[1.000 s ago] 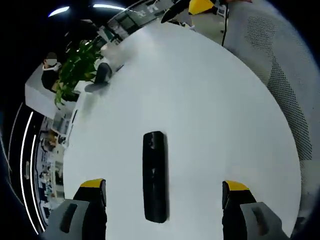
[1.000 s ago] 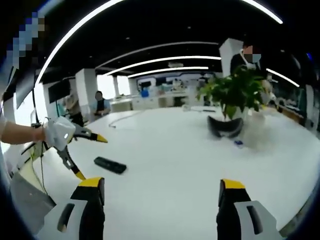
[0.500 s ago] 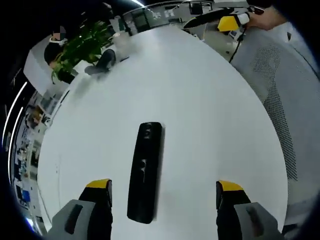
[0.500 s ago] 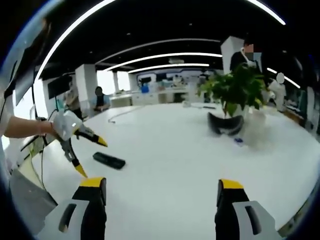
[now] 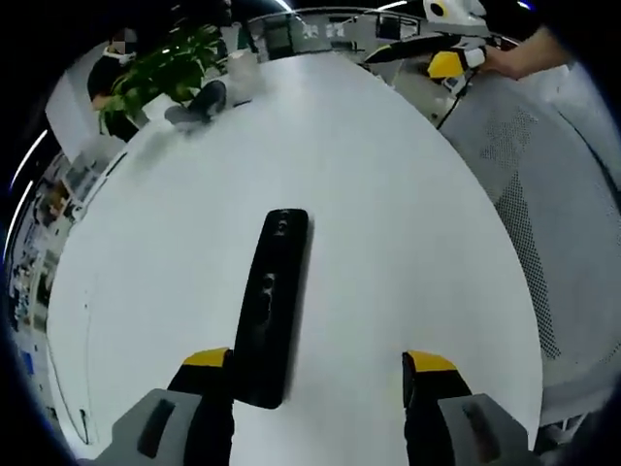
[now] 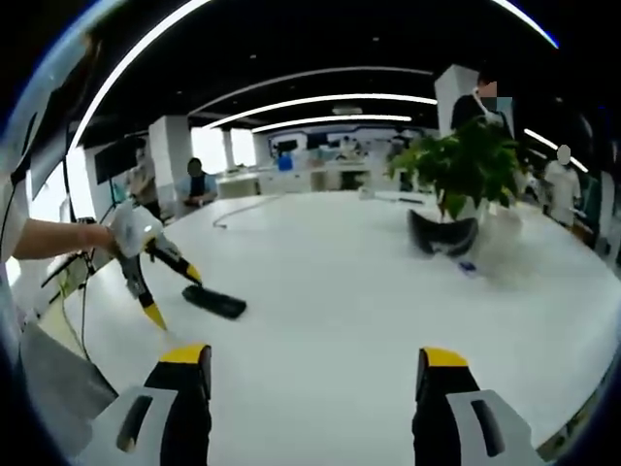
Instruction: Press the specified remote control buttons in sequence, fully releasing each button before pressing the next.
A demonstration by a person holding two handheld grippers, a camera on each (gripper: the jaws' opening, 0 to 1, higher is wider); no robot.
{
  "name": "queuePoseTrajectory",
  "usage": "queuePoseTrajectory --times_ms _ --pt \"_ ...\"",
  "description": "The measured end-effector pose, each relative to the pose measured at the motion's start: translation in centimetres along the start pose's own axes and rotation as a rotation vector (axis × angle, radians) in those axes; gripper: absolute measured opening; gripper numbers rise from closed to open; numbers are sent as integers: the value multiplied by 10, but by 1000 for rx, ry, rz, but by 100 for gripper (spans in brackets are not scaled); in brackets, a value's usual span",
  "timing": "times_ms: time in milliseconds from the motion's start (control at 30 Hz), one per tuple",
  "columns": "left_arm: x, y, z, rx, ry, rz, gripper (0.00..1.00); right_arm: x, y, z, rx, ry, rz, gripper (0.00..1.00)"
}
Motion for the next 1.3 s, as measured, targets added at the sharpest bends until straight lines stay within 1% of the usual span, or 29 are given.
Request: queuePoseTrajectory --times_ms 167,300,500,567,633,867,933,1100,1200,1300 --pt "-3 4 -2 15 -6 29 64 0 1 0 -12 -2 -1 84" --pt "-6 5 -4 21 -30 76 48 1 2 1 -22 -5 -2 83" --pt "-10 1 -2 -1 -87 195 28 6 6 -1 -32 -6 -3 82" --pt "-11 0 -2 -1 -87 190 23 9 7 -3 -32 -4 -2 81" --pt "-12 0 -2 0 -88 189 22 11 9 -4 -33 -2 0 81" --pt "-14 0 -2 0 -79 160 21 12 10 -4 -38 -2 0 80" --pt "-14 0 -2 -5 -79 164 21 12 11 -4 -37 -2 1 80" --pt "-12 -6 -7 -7 -88 165 16 12 11 -3 -43 -5 0 79" --pt "-10 -9 -7 -20 -91 151 15 11 11 -3 -44 -7 0 79" --pt "-8 -10 -6 -28 -95 167 15 11 12 -3 -47 -7 0 79"
Point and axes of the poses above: the point that each gripper's makers call its tool centre point, and the gripper's own axes: z roughly forward along the fingers, x roughly to its right, y roughly out of its underside, the point moved 9 cm from there along -z, roughly backward along the fingers, and after that the axes turned 15 degrees about -y, right-handed, at the moved point
